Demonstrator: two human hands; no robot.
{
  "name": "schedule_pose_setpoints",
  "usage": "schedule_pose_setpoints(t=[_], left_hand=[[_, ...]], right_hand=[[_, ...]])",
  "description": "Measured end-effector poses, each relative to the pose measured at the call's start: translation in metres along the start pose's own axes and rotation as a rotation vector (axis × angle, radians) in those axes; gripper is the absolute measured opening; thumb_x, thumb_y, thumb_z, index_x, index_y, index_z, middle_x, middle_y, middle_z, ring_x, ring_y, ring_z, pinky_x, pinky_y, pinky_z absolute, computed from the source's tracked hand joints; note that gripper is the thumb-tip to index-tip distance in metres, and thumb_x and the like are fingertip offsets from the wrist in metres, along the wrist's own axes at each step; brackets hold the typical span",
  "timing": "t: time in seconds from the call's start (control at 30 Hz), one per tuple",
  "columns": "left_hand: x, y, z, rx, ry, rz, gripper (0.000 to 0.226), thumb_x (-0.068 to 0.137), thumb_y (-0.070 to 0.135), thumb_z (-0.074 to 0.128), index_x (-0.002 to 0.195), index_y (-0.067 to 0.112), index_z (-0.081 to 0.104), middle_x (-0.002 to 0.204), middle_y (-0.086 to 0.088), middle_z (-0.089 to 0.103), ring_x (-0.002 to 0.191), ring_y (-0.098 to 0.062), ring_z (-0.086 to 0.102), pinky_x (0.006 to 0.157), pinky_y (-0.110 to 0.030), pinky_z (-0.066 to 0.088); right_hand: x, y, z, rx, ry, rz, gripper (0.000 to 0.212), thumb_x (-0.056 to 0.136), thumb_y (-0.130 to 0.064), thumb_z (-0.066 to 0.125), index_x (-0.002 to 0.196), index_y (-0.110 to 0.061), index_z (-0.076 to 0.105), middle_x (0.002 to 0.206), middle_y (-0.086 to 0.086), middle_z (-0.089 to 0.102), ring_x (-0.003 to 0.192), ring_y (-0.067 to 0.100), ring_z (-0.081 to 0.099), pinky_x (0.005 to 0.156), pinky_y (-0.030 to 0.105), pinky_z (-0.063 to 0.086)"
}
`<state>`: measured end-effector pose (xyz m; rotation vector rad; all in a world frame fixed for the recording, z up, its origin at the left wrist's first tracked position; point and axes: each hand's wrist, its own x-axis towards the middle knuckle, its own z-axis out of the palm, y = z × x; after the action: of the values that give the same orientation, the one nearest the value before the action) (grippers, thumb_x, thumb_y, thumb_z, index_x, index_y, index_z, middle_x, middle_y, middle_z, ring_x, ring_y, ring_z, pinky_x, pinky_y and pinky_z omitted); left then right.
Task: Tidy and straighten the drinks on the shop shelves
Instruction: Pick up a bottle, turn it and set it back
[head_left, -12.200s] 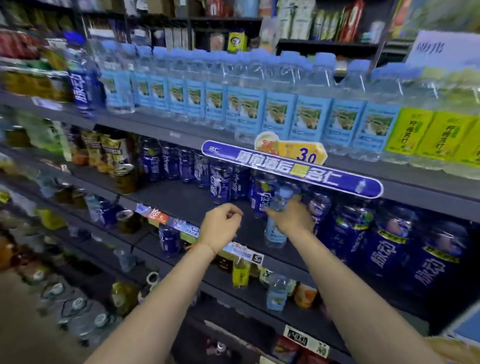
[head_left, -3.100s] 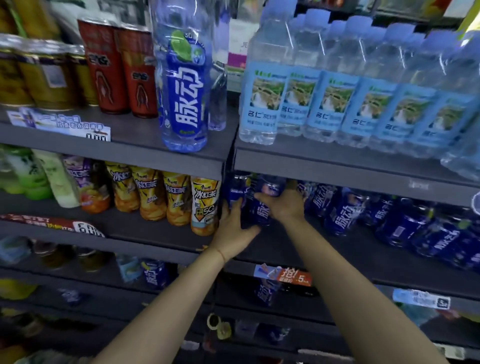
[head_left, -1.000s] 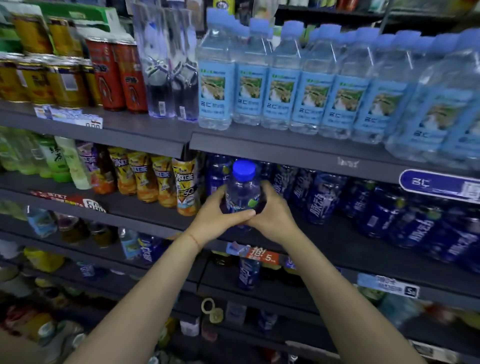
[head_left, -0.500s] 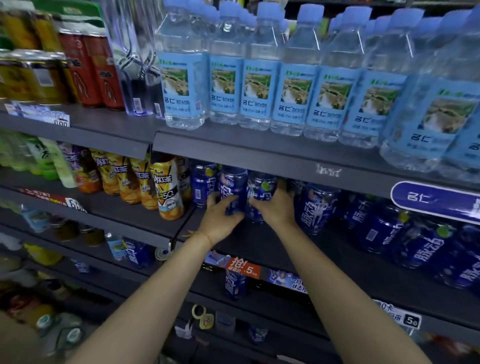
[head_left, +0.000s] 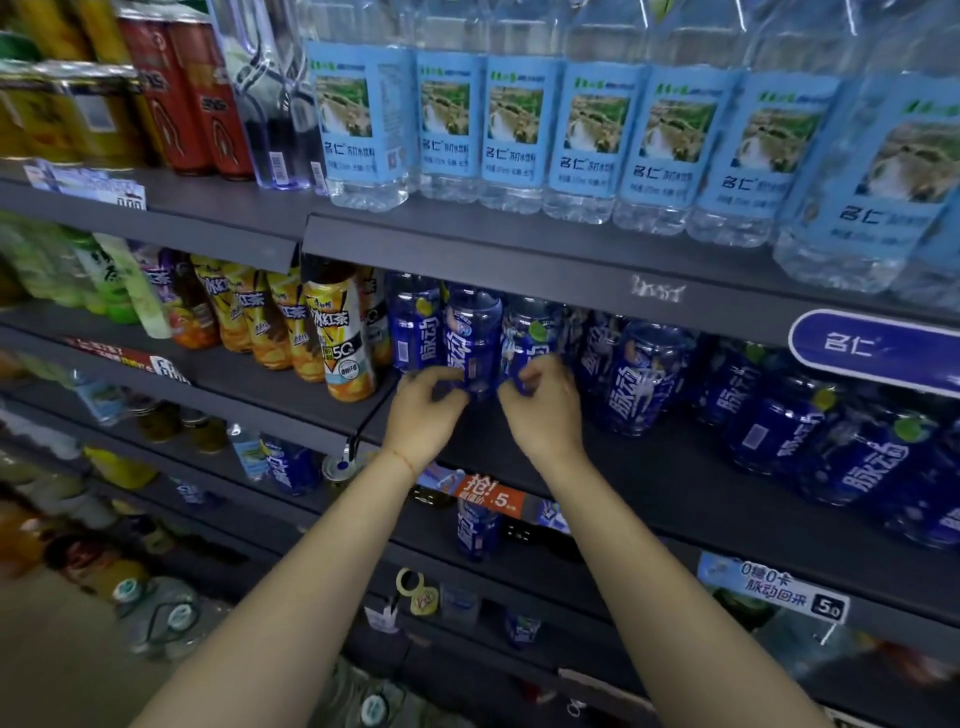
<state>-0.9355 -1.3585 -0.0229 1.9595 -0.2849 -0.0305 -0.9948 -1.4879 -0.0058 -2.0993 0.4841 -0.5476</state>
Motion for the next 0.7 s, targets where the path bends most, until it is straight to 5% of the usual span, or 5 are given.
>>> schedule_pose_setpoints(t=[0.13, 0.3, 0.43, 0.57, 0.7], left_hand=[[-0.036, -0.027, -0.022, -0.126, 0.077, -0.107, 0.027, 0.091, 0.012, 0.057, 0.065, 0.012, 0.064, 0.062, 0.0, 0.059, 0.06, -0.011, 0.051, 0.059, -0.026, 0.039], [-0.075, -0.095, -0.027, -0.138, -0.005, -0.372, 0.038, 0.095, 0.009, 0.054, 0.058, 0.01, 0.064, 0.05, -0.002, 0.059, 0.04, -0.01, 0.05, 0.04, -0.019, 0.039], [-0.078, -0.124, -0.011, -0.135, -0.139, -0.479, 0.022, 0.096, 0.006, 0.05, 0.08, 0.0, 0.064, 0.066, -0.011, 0.06, 0.041, -0.011, 0.052, 0.04, -0.018, 0.037], [-0.074, -0.137, 0.004, -0.147, -0.204, -0.473, 0.02, 0.092, 0.007, 0.055, 0.075, 0.006, 0.065, 0.063, -0.009, 0.061, 0.048, -0.018, 0.054, 0.047, -0.023, 0.041], [-0.076, -0.146, 0.008, -0.165, -0.208, -0.477, 0.017, 0.093, 0.006, 0.054, 0.08, 0.004, 0.066, 0.063, -0.008, 0.059, 0.047, -0.016, 0.053, 0.042, -0.016, 0.04]], right_hand=[[-0.035, -0.013, 0.008, 0.27, -0.6, 0.099, 0.019, 0.093, -0.004, 0.046, 0.08, -0.01, 0.06, 0.069, 0.01, 0.063, 0.051, 0.021, 0.062, 0.051, 0.03, 0.048], [-0.064, 0.033, 0.042, -0.147, -1.16, 0.256, 0.019, 0.099, -0.016, 0.043, 0.098, -0.008, 0.06, 0.096, 0.015, 0.067, 0.069, 0.022, 0.065, 0.064, 0.029, 0.053], [-0.066, 0.092, 0.073, -0.433, -0.87, 0.357, 0.025, 0.094, -0.033, 0.054, 0.089, -0.01, 0.062, 0.097, 0.016, 0.068, 0.084, 0.029, 0.067, 0.069, 0.033, 0.054], [-0.063, 0.113, 0.085, -0.44, -0.559, 0.395, 0.043, 0.093, -0.04, 0.058, 0.125, -0.012, 0.06, 0.133, 0.015, 0.059, 0.119, 0.034, 0.057, 0.09, 0.033, 0.045], [-0.064, 0.11, 0.105, -0.297, -0.276, 0.401, 0.052, 0.092, -0.048, 0.062, 0.13, -0.013, 0.059, 0.137, 0.012, 0.059, 0.126, 0.032, 0.053, 0.095, 0.03, 0.042]])
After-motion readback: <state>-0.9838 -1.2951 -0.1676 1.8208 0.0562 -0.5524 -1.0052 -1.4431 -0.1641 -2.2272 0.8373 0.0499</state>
